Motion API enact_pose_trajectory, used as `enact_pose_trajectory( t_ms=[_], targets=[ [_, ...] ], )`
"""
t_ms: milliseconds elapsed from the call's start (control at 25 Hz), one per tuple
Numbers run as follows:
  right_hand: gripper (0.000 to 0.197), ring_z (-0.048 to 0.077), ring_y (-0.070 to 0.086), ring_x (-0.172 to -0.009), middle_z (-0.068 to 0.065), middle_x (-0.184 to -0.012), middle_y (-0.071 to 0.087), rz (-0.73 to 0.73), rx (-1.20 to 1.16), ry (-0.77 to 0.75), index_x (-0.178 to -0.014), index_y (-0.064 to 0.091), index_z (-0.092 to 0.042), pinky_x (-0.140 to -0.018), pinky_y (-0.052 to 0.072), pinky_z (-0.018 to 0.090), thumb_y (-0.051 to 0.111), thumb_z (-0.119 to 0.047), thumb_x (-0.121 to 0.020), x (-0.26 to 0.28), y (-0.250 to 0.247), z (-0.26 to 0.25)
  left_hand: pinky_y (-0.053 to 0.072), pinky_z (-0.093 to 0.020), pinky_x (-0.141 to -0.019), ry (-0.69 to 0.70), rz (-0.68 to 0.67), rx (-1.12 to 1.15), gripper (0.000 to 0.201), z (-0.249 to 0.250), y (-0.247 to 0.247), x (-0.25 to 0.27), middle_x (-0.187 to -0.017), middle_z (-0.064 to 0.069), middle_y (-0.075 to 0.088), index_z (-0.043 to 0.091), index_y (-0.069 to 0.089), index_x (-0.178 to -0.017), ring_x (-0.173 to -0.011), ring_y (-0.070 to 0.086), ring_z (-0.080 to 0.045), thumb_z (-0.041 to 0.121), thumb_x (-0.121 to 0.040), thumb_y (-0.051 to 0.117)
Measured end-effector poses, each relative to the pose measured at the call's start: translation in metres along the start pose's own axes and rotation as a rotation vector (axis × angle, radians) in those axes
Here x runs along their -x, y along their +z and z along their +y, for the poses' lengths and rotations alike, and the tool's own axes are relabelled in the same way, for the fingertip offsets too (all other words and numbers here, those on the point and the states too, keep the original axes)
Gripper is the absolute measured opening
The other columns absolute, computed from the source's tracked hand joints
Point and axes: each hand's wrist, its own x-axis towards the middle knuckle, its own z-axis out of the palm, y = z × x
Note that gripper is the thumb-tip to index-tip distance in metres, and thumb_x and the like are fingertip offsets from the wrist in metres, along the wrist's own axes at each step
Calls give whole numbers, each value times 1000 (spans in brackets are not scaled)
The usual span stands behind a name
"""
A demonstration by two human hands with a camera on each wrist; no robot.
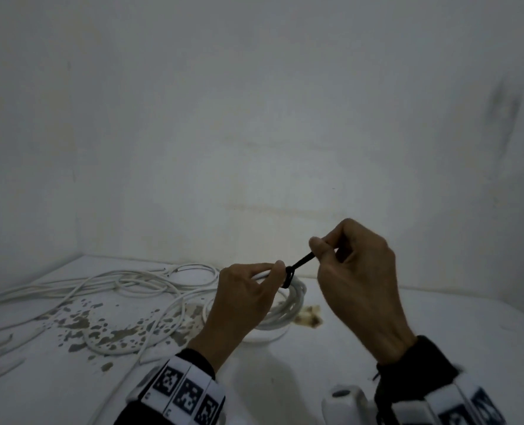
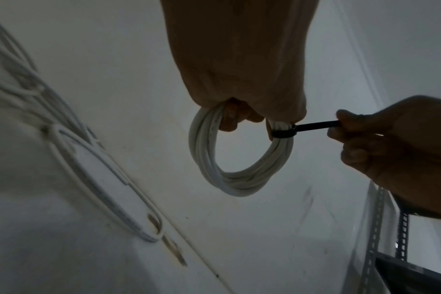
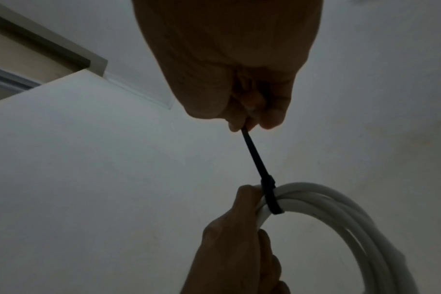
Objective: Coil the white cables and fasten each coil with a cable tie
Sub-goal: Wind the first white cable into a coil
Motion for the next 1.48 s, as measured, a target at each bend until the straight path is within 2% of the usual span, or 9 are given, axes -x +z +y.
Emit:
enact_pose_trajectory(
  t_ms=[200, 320, 480, 640, 840, 960, 1040, 1200, 1480],
  targets=[
    [60, -10, 44, -46, -18, -56, 52, -299, 86, -340, -76, 36, -32, -47, 29, -1, 79, 10, -71, 53, 27, -8, 34, -12, -47, -161, 56, -52, 55, -9, -10, -5, -40, 19, 53, 34, 59, -42, -40, 51, 1, 23, -96, 59],
    [61, -16, 36, -48, -15, -60, 55, -362, 103, -404, -81, 43, -29, -52, 26, -6, 84, 12, -62, 63, 28, -2, 38, -11, -48, -209, 50, -23, 52, -5, -6, -6, -40, 19, 55, 35, 58, -43, -40, 54, 2, 23, -94, 60],
    [30, 6, 53, -44, -6, -63, 65, -153, -8, -164, -66, 55, -15, -45, 39, 14, 77, -7, -83, 29, 5, -4, 27, -14, -44, -150, 31, -64, 54, -5, 0, -7, -34, 11, 40, 20, 47, -40, -35, 38, -6, 23, -92, 61],
    [23, 5, 65, -52, -4, -66, 67, -154, -103, -39, -68, 61, -8, -50, 51, 18, 76, -8, -85, 26, -6, -16, 28, -17, -44, -163, -21, -75, 54, -8, 2, -1, -35, 9, 37, 24, 40, -40, -35, 35, -8, 23, -90, 60],
    [23, 18, 55, -43, -10, -76, 69, -92, -150, 20, -67, 61, -13, -51, 50, 30, 76, -16, -85, 19, -5, -12, 31, -25, -45, -449, -126, -2, 48, 5, -3, -8, -39, 7, 34, 18, 44, -46, -36, 31, -10, 28, -91, 58],
    [18, 19, 64, -56, -9, -79, 71, -297, -141, 87, -75, 67, -20, -59, 58, 37, 80, -33, -79, 12, -16, -8, 28, -24, -45, -724, -223, 213, 43, 11, -11, -12, -43, 3, 32, 16, 49, -55, -39, 28, -12, 33, -94, 55],
    [29, 12, 68, -73, -9, -89, 71, -498, -110, 178, -91, 66, -30, -63, 58, 26, 81, -46, -72, 9, -27, -1, 26, -21, -42, -880, -202, 379, 37, 11, -14, -11, -46, 2, 29, 15, 48, -65, -39, 24, -12, 33, -97, 53],
    [40, 9, 69, -82, -8, -99, 67, -622, 37, 344, -104, 56, -40, -70, 60, 29, 79, -52, -74, 14, -33, 24, 24, -17, -34, -1137, -127, 760, 33, 9, -10, -14, -44, 4, 27, 15, 46, -69, -32, 19, -9, 30, -97, 54],
    [33, 25, 72, -73, 9, -92, 71, -598, -72, 572, -110, 54, -21, -57, 61, 31, 76, -18, -86, 17, -33, 56, 32, -18, -33, -1242, -172, 1000, 33, 21, 17, -11, -42, 2, 32, 10, 49, -67, -29, 25, -10, 28, -94, 54]
  ],
)
